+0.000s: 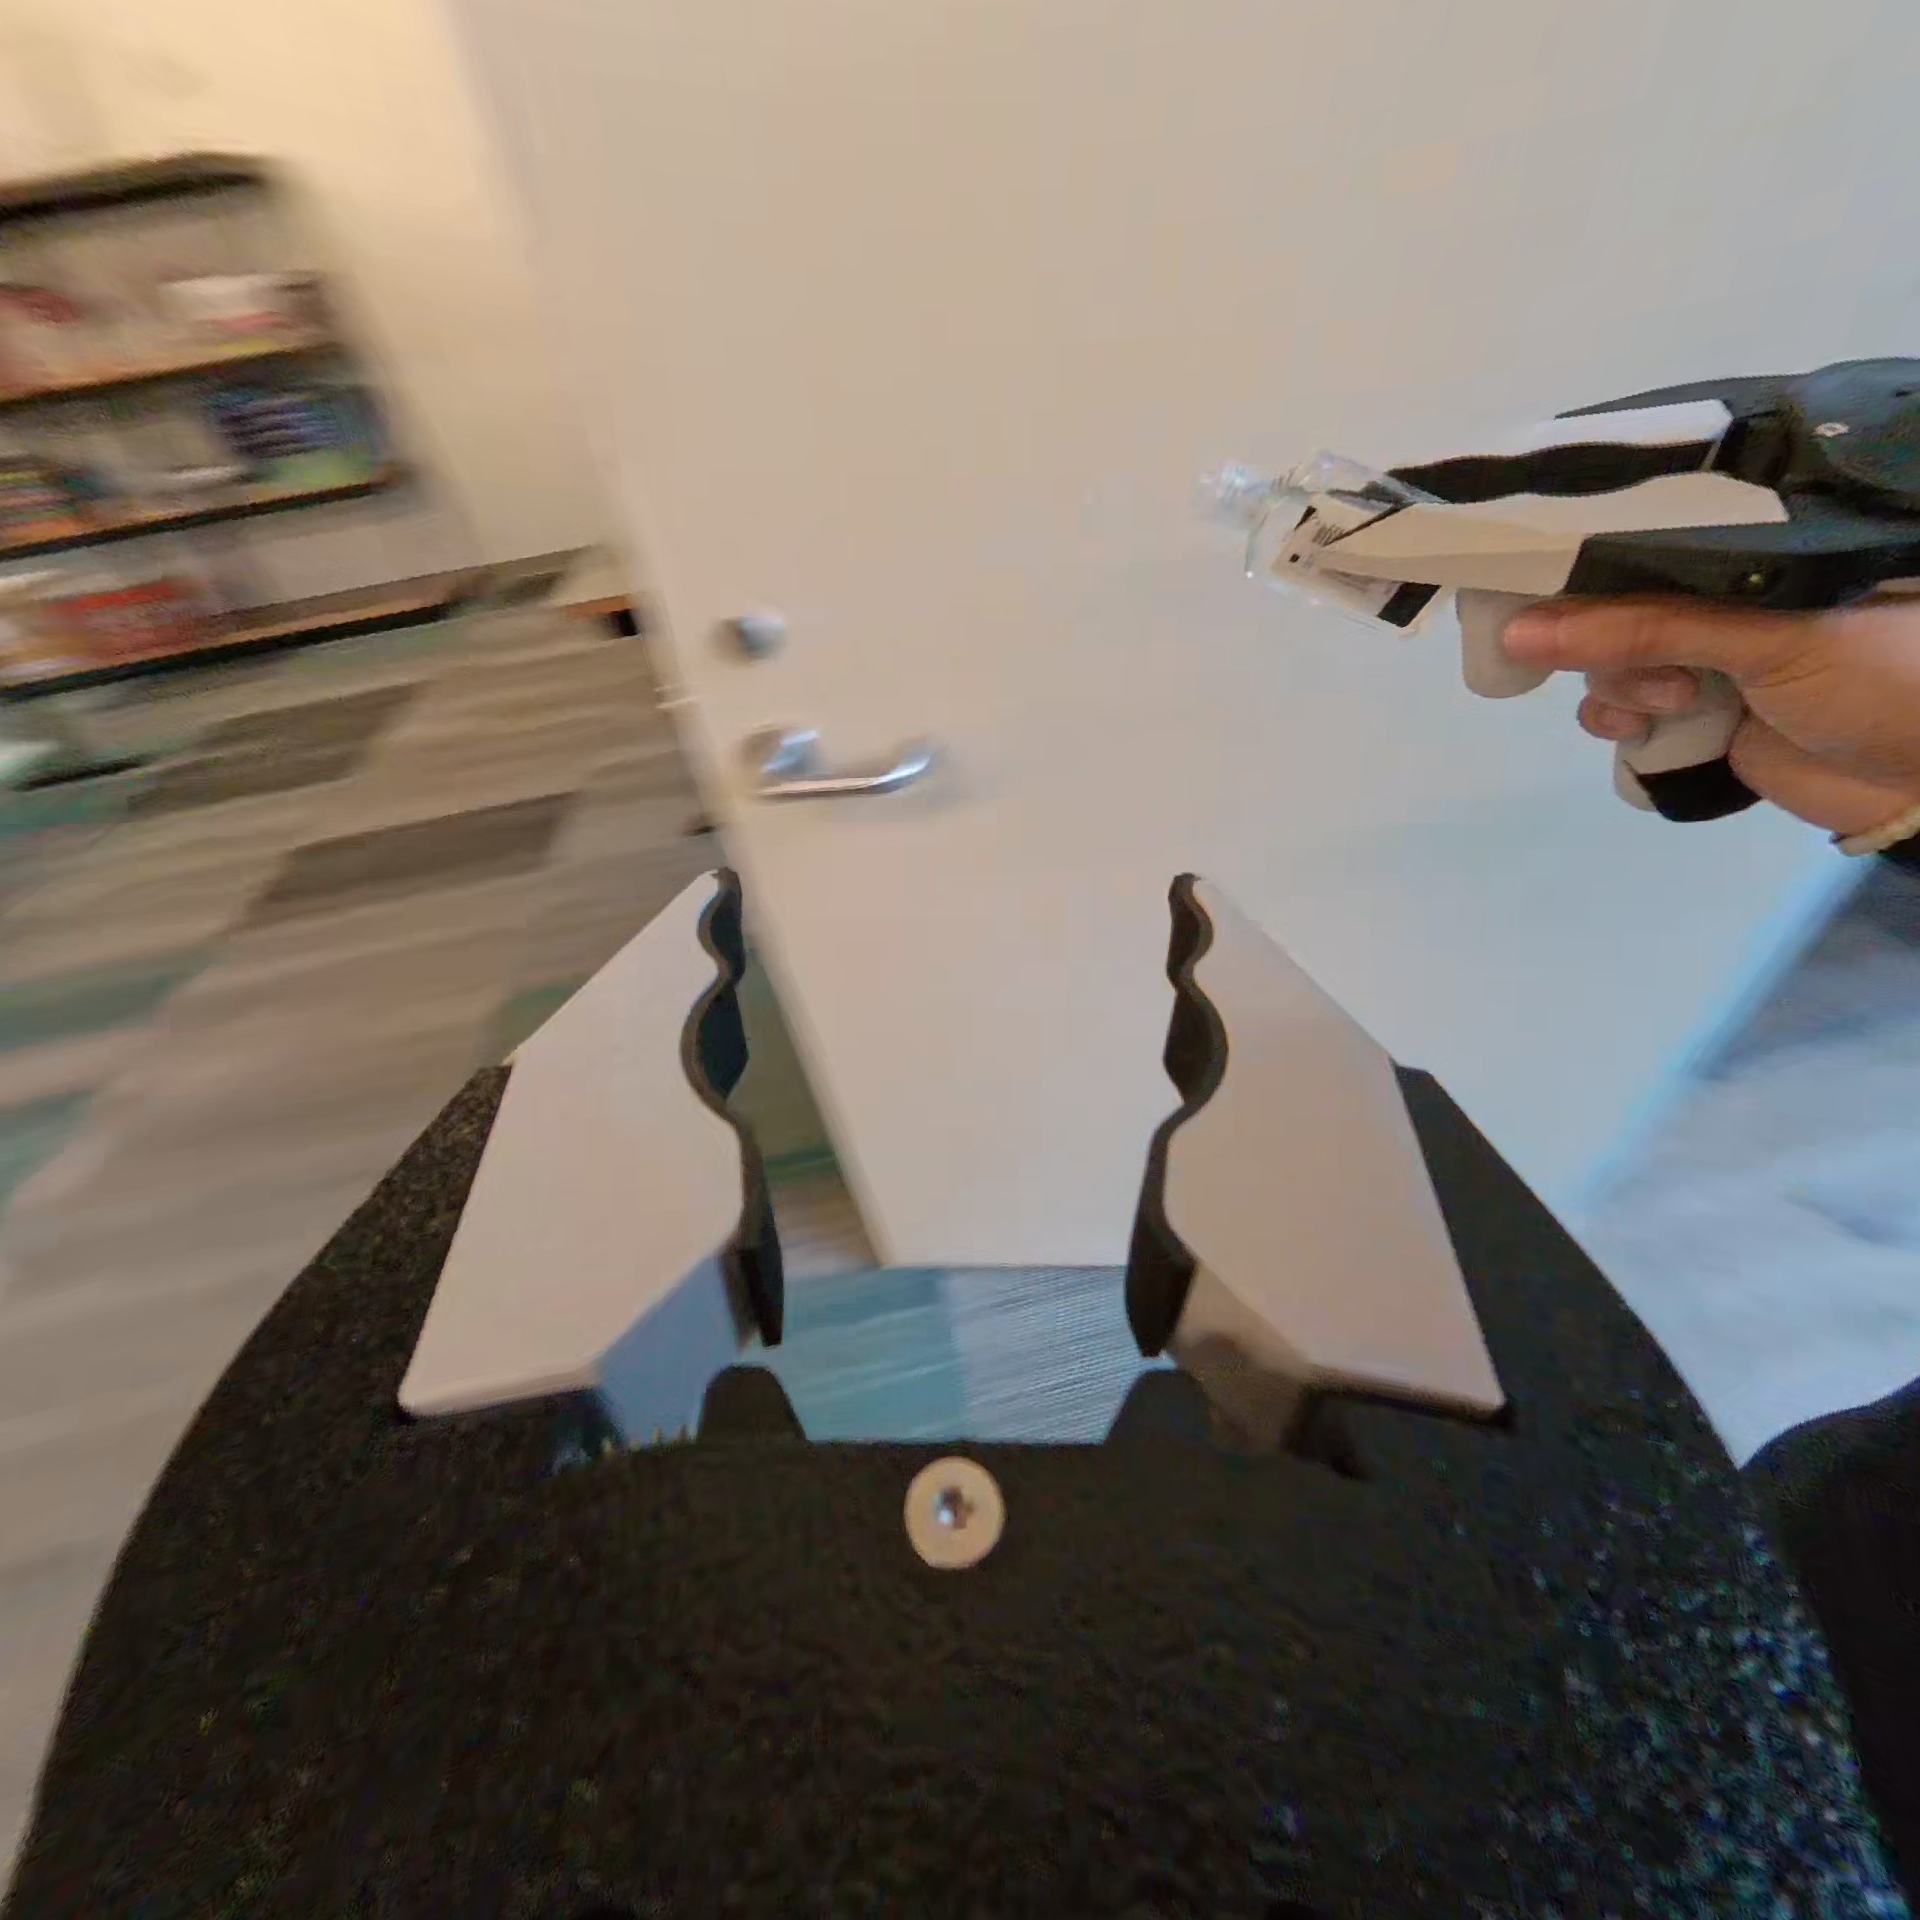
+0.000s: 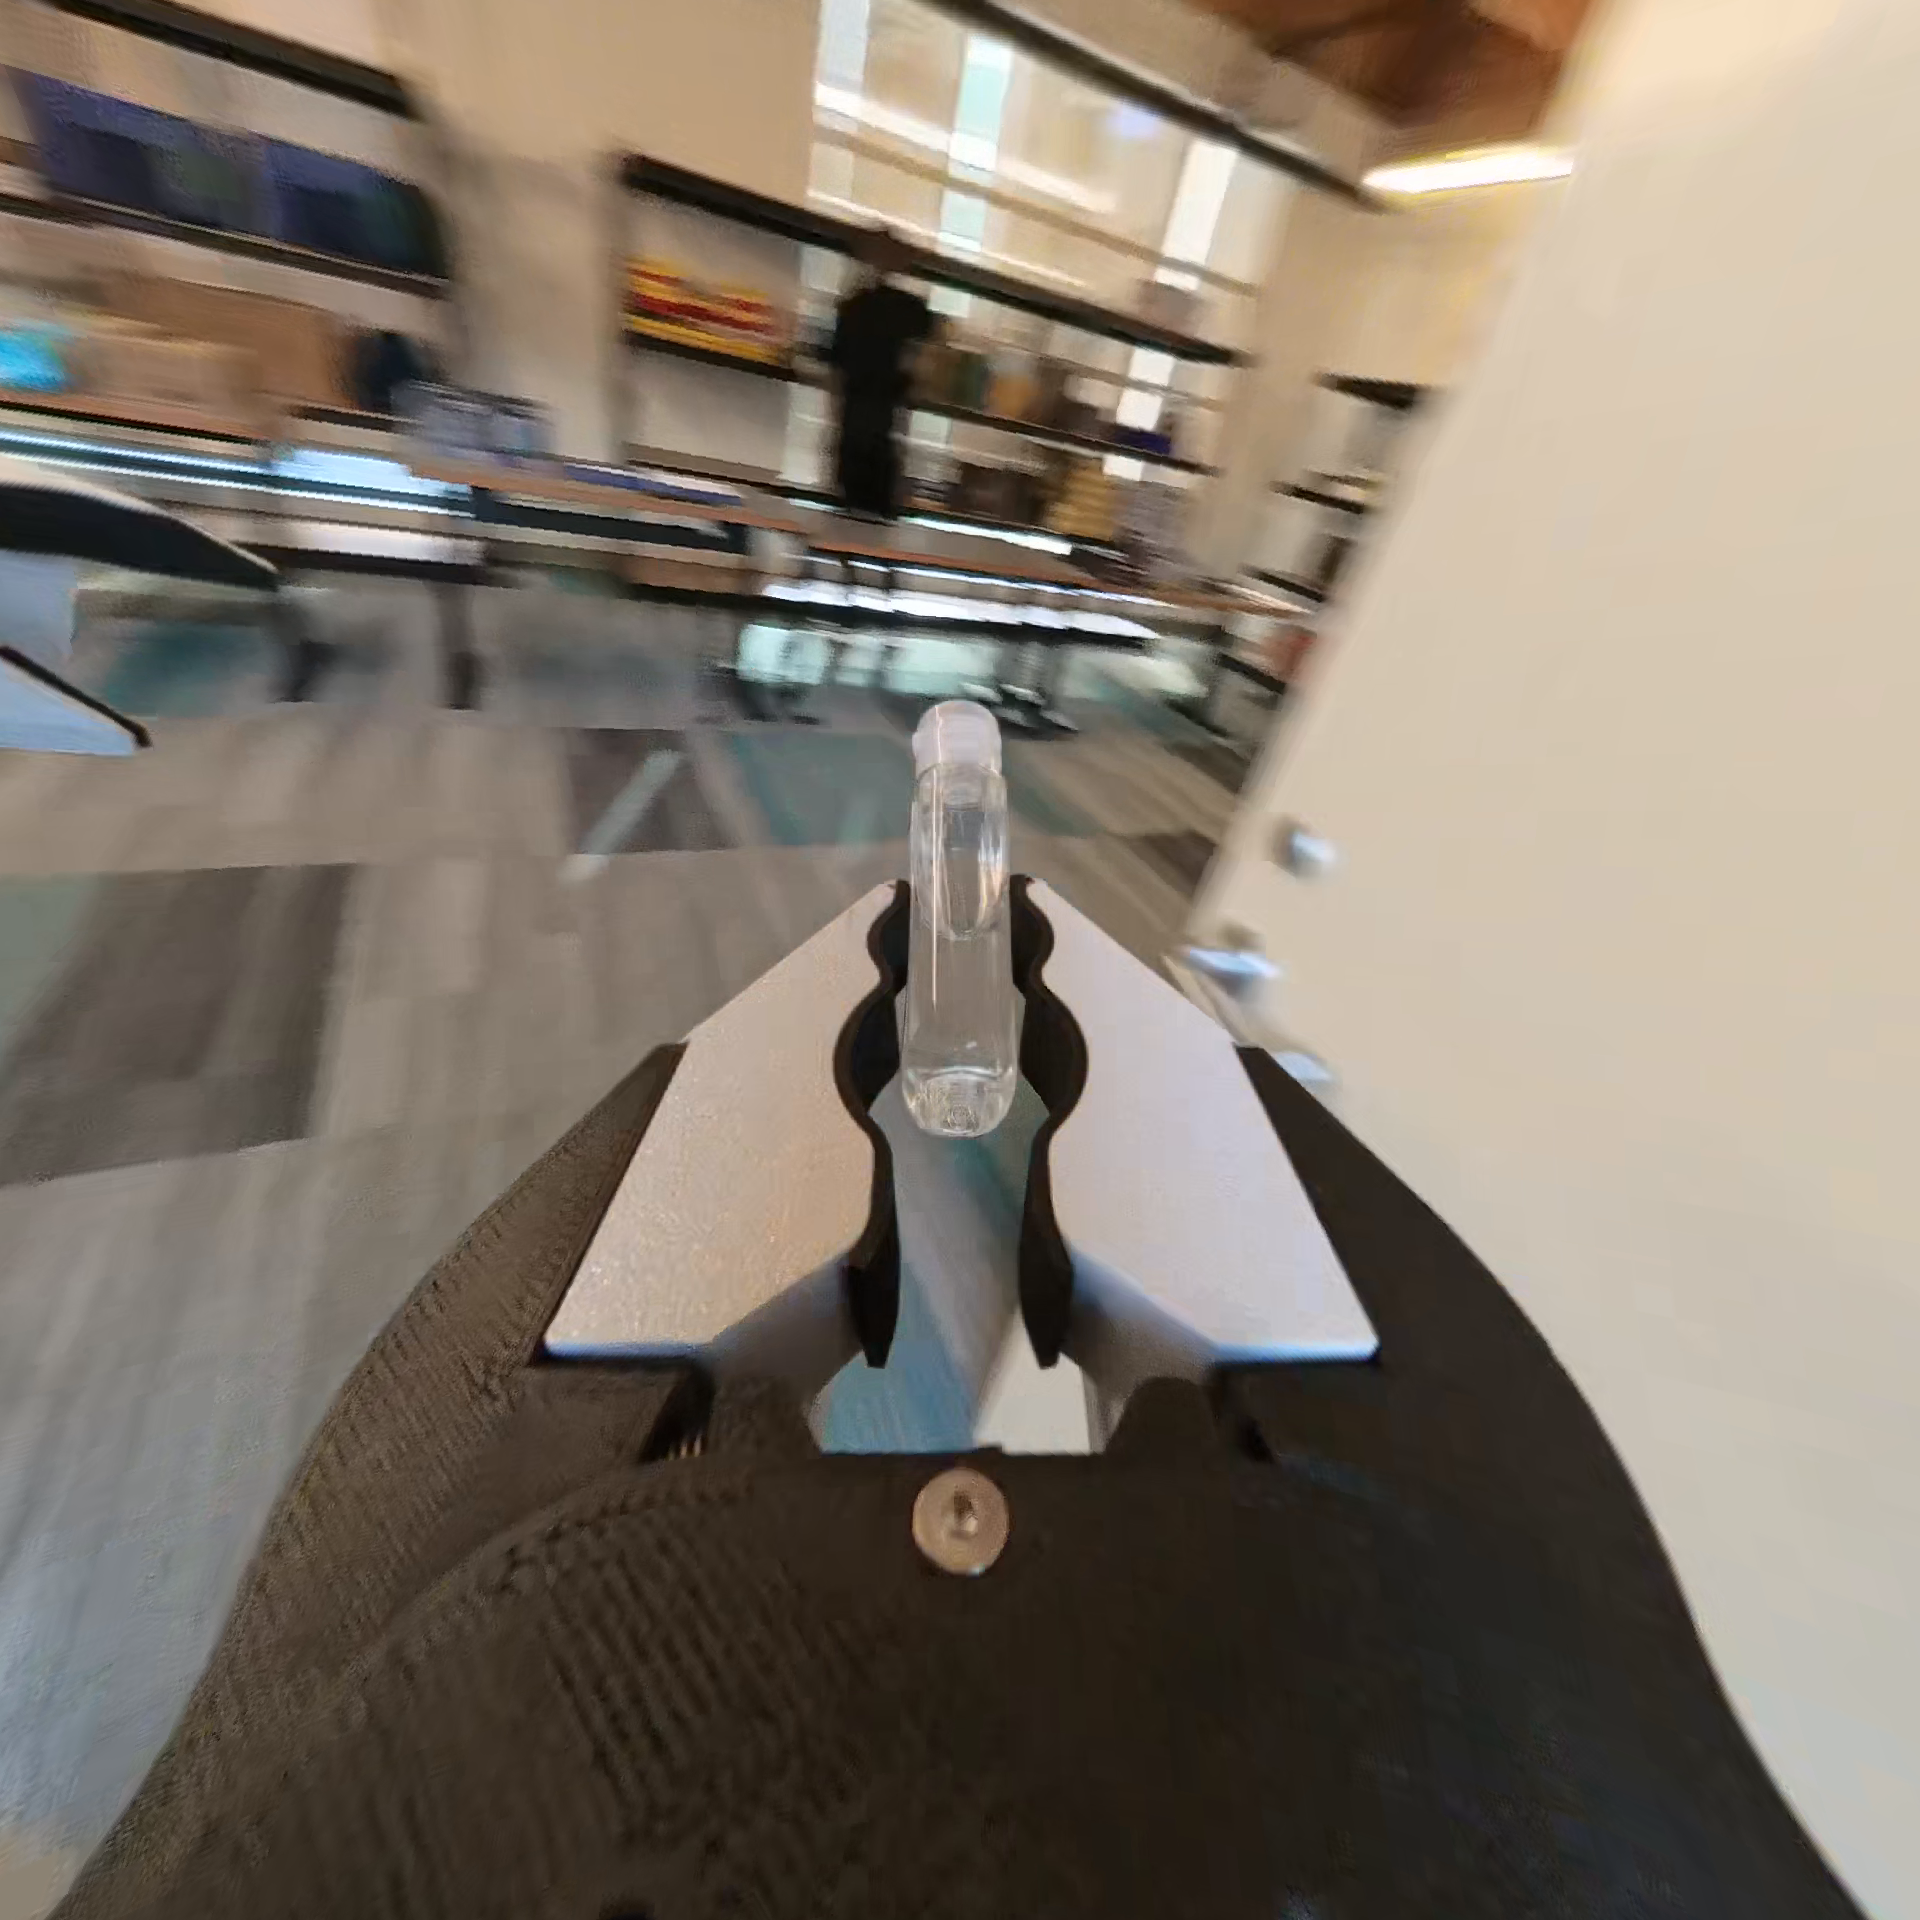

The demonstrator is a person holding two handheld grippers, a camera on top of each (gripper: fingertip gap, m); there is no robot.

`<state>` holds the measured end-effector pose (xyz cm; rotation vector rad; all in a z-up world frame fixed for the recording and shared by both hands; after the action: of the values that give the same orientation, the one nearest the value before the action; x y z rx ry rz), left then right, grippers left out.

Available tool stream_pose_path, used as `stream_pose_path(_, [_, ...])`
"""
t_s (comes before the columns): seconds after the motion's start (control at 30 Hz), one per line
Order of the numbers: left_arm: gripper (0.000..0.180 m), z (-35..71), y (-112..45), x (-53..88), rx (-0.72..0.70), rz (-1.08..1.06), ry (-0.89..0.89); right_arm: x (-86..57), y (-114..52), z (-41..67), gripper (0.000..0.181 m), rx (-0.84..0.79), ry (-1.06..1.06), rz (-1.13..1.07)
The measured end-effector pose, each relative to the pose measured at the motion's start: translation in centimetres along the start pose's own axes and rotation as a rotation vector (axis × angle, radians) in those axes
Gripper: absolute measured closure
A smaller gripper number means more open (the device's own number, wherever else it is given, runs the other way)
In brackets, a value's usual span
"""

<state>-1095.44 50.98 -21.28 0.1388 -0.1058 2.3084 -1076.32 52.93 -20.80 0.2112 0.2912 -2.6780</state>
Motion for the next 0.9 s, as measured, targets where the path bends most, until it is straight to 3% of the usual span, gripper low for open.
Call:
stream_pose_path(0.2, [0.100,1.0,-10.4,-18.9,-0.030,-0.691,0.110,-8.0,31.2,3.3,0.165,0.215,0.148,-0.793])
stream_pose_path(0.43, [0.105,2.1,-11.6,-50.2,-0.010,-1.253,0.153,-3.1,69.3,7.7,0.165,0.451,0.254,-1.569])
stream_pose_path(0.63, [0.099,4.7,-7.1,-76.8,-0.050,-1.600,0.104,-1.4,86.6,10.9,0.165,0.440,0.319,-1.775])
stream_pose_path(0.77, [0.096,8.7,-4.3,-91.9,-0.105,-1.765,0.110,-0.9,92.9,11.4,0.165,0.359,0.205,-1.854])
stream_pose_path(0.9, [0.096,10.4,-1.8,-104.8,-0.061,-1.935,0.150,-0.4,97.9,11.4,0.165,0.389,0.173,-1.949])
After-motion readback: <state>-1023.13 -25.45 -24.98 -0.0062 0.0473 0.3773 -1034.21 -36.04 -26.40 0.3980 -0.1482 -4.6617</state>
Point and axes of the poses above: each gripper's, where its closed fingertips meet, y back along the fingers, z out of its top, x = y × z across the jaws, the point moved 1 cm from there along y, back along the fingers, and after that the axes turned 11 degrees about -x, right-handed, at the moved point
